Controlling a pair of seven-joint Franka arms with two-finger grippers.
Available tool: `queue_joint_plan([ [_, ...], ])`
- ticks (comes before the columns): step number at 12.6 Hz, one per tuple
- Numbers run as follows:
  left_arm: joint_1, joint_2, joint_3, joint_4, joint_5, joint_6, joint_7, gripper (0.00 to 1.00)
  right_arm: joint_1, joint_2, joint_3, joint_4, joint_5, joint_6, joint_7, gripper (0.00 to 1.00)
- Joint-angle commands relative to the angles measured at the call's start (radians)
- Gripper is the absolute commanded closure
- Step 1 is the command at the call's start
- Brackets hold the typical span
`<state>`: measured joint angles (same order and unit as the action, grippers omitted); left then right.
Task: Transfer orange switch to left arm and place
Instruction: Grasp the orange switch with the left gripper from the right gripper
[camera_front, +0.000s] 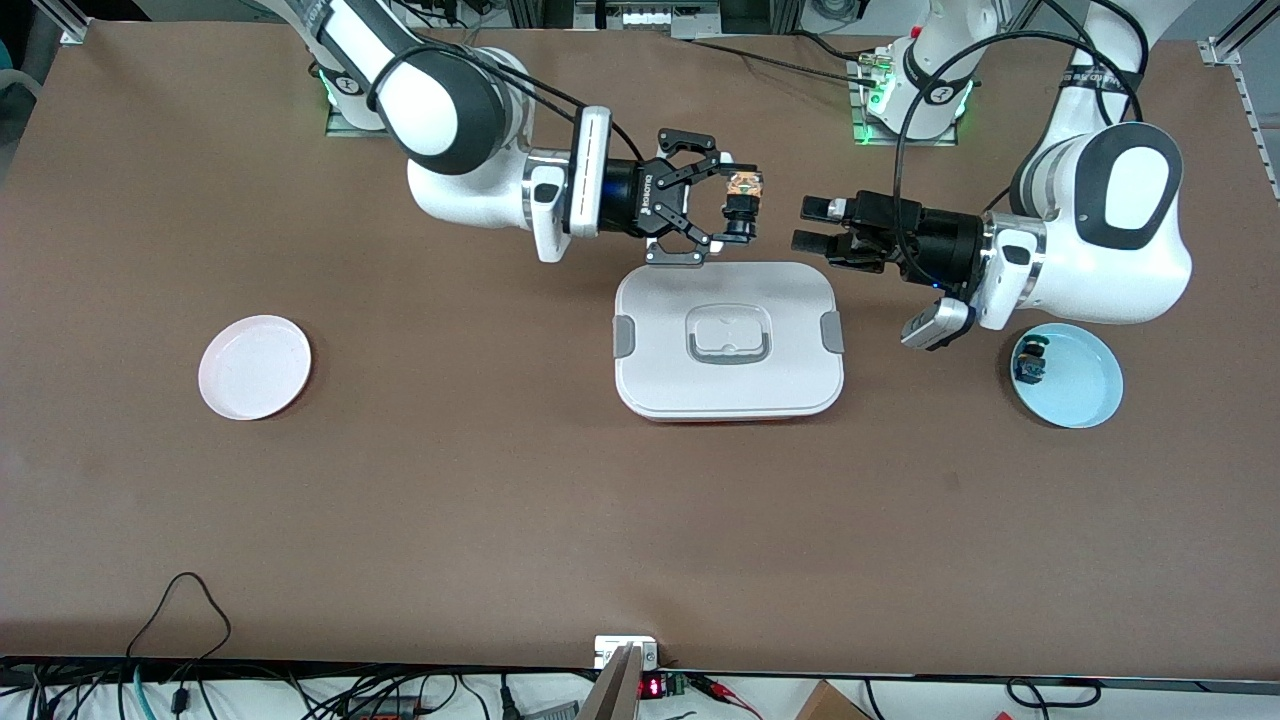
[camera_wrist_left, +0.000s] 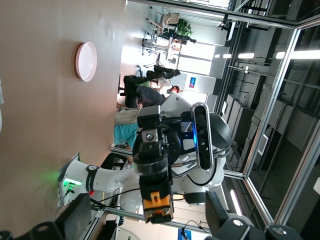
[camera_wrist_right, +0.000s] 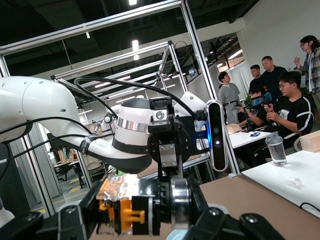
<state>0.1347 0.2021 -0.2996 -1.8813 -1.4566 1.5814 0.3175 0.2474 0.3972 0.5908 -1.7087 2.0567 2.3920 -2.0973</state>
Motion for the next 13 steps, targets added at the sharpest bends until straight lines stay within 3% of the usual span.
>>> queue_joint_plan([
  [1, 0.006, -0.032, -0.024, -0.033, -0.036, 0.038, 0.006, 0.0, 0.012, 0.026, 0.004, 0.04, 0.03, 0.029, -0.033, 0.97],
  [6, 0.006, -0.032, -0.075, -0.033, -0.036, 0.092, -0.011, 0.05, 0.027, 0.029, 0.004, 0.041, 0.055, 0.032, -0.035, 0.97],
  [7, 0.006, -0.032, -0.079, -0.033, -0.036, 0.092, -0.011, 0.1, 0.032, 0.029, 0.004, 0.041, 0.056, 0.032, -0.033, 0.97],
  [8, 0.006, -0.032, -0.081, -0.033, -0.036, 0.092, -0.011, 0.19, 0.033, 0.029, 0.004, 0.041, 0.056, 0.032, -0.033, 0.97],
  [10, 0.006, -0.032, -0.084, -0.033, -0.036, 0.086, -0.011, 0.46, 0.033, 0.029, 0.004, 0.041, 0.057, 0.042, -0.033, 0.98],
  [13, 0.013, -0.033, -0.102, -0.033, -0.036, 0.082, -0.014, 0.62, 0.035, 0.035, 0.004, 0.043, 0.057, 0.042, -0.035, 0.97],
])
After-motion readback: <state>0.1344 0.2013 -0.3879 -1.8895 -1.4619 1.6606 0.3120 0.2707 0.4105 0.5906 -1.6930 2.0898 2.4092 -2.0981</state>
